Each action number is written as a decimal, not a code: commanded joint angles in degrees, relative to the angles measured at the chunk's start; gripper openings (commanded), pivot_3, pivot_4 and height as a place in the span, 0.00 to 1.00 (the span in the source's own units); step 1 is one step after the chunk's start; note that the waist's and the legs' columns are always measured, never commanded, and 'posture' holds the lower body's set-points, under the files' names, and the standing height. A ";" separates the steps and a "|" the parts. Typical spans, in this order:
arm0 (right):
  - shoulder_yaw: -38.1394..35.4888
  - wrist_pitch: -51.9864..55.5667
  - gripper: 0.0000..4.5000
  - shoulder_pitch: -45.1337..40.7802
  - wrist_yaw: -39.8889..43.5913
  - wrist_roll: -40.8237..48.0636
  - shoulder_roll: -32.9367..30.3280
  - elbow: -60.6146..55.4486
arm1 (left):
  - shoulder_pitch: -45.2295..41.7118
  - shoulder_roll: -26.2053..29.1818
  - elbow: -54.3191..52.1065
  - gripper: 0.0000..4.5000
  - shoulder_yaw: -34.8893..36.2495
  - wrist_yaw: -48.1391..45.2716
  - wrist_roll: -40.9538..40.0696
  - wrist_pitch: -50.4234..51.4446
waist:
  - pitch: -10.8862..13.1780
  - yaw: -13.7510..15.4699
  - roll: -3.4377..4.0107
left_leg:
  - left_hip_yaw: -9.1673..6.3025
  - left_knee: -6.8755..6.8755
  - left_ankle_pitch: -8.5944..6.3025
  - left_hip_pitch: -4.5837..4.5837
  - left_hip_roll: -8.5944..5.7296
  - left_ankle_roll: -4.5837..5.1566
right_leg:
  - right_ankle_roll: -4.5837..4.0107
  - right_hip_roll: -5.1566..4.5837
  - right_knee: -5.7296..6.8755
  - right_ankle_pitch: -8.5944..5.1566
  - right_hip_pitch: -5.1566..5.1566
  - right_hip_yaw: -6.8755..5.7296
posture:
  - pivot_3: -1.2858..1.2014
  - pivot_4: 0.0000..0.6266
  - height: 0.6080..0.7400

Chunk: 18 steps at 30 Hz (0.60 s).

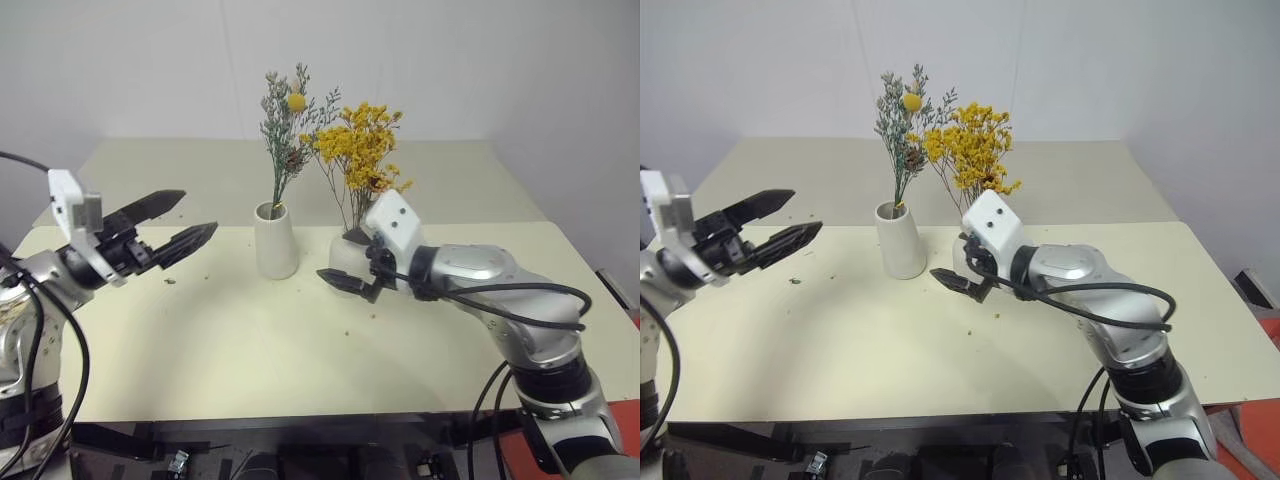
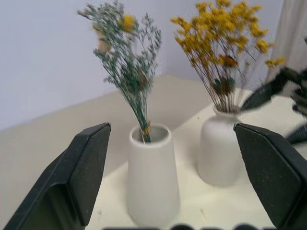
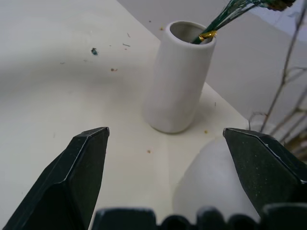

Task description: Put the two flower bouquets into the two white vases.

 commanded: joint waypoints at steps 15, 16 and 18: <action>-18.33 -11.28 1.00 12.55 17.36 8.74 -16.49 3.39 | 8.68 8.13 -1.33 0.99 3.88 -10.40 -2.48 -6.21 | 0.00 0.07 -0.01 | 0.05 -0.01 -0.01 0.10 0.03 0.00 | -0.01 0.02 0.00 -0.12 0.07 0.00 | 0.52 0.24 1.00; -18.46 -11.68 1.00 13.03 17.64 8.75 -16.91 3.63 | 8.93 8.56 -1.09 0.99 3.97 -11.06 -2.52 -6.25 | 0.00 0.03 -0.01 | 0.06 -0.01 -0.01 0.10 0.02 0.00 | -0.01 0.01 -0.01 -0.12 0.07 0.01 | 0.52 0.24 1.00; -18.53 -12.29 1.00 13.58 17.88 8.84 -17.46 4.00 | 9.25 9.06 -0.74 0.99 3.99 -11.81 -2.53 -6.49 | 0.00 -0.05 -0.01 | 0.07 -0.01 -0.01 0.11 0.03 0.00 | -0.01 0.02 -0.01 -0.12 0.07 0.01 | 0.52 0.24 1.00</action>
